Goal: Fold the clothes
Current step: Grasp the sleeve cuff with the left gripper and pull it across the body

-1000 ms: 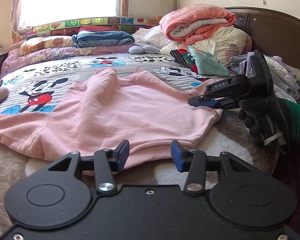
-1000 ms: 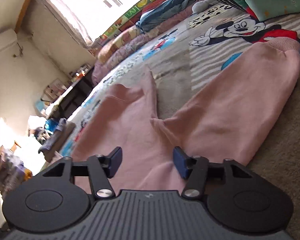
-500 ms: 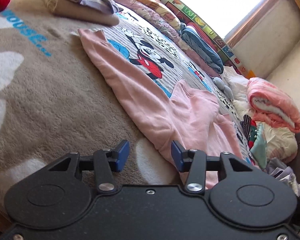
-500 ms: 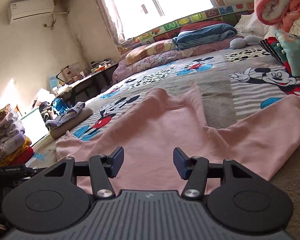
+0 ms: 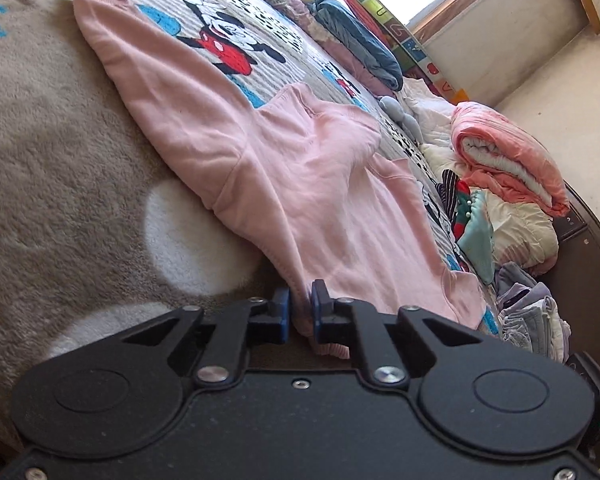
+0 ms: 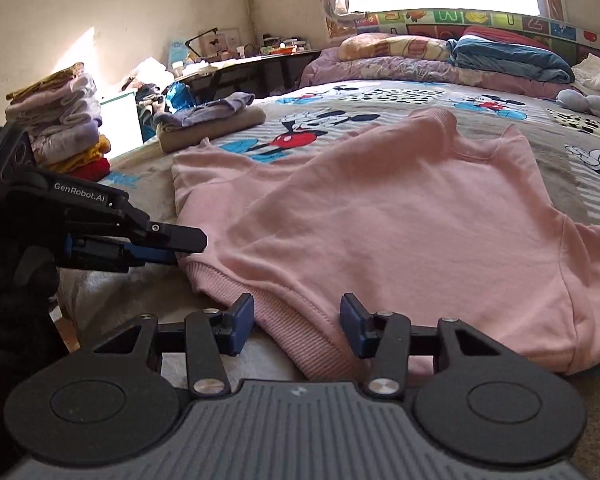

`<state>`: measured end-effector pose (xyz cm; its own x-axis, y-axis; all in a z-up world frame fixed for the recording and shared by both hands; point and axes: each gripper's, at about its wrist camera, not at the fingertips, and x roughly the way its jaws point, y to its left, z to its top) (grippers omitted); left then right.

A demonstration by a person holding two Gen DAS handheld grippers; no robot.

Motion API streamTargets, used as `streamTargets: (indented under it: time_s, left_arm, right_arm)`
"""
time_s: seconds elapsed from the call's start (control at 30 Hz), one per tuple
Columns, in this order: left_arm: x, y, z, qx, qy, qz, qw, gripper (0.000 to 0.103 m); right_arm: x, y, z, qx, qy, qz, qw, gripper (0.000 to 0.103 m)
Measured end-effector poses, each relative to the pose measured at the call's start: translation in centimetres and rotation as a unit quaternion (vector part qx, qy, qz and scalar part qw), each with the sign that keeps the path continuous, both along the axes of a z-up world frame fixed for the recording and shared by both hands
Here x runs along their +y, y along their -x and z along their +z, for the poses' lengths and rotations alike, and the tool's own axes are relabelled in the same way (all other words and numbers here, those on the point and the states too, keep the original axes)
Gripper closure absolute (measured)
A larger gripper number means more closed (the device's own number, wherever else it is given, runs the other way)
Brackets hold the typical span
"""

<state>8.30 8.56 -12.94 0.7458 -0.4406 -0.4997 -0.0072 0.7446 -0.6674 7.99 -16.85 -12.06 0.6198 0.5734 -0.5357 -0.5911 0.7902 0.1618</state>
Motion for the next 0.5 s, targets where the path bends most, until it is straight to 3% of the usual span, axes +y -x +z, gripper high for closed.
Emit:
streamTargets:
  time_s: [0.07,0.23,0.33,0.43,0.5]
  left_arm:
    - [0.6,0.7,0.3,-0.018,0.009,-0.005,0.9998,0.097]
    - [0.9,0.2,-1.8,0.023,-0.006,-0.002,0.9997,0.092]
    - [1.4,0.9,-1.1,0.023,-0.014,0.003,0.9996,0.089]
    - [1.1,2.3,1.1,-0.012,-0.062,0.008,0.9979,0.090]
    - [-0.1,3.3,2.9,-0.068,-0.113,-0.004,0.9912,0.090]
  right_arm:
    - [0.2,0.6,0.1,-0.008,0.024,0.005,1.000,0.050]
    - [-0.2,1.1,-0.2,0.011,0.034,0.004,0.999,0.047]
    - [-0.1,1.6,0.2,0.005,0.048,0.001,0.999,0.046]
    - [0.0,2.9,0.8,-0.028,0.049,0.014,0.998,0.044]
    - [0.2,3.4,1.3,-0.055,0.046,0.018,0.997,0.044]
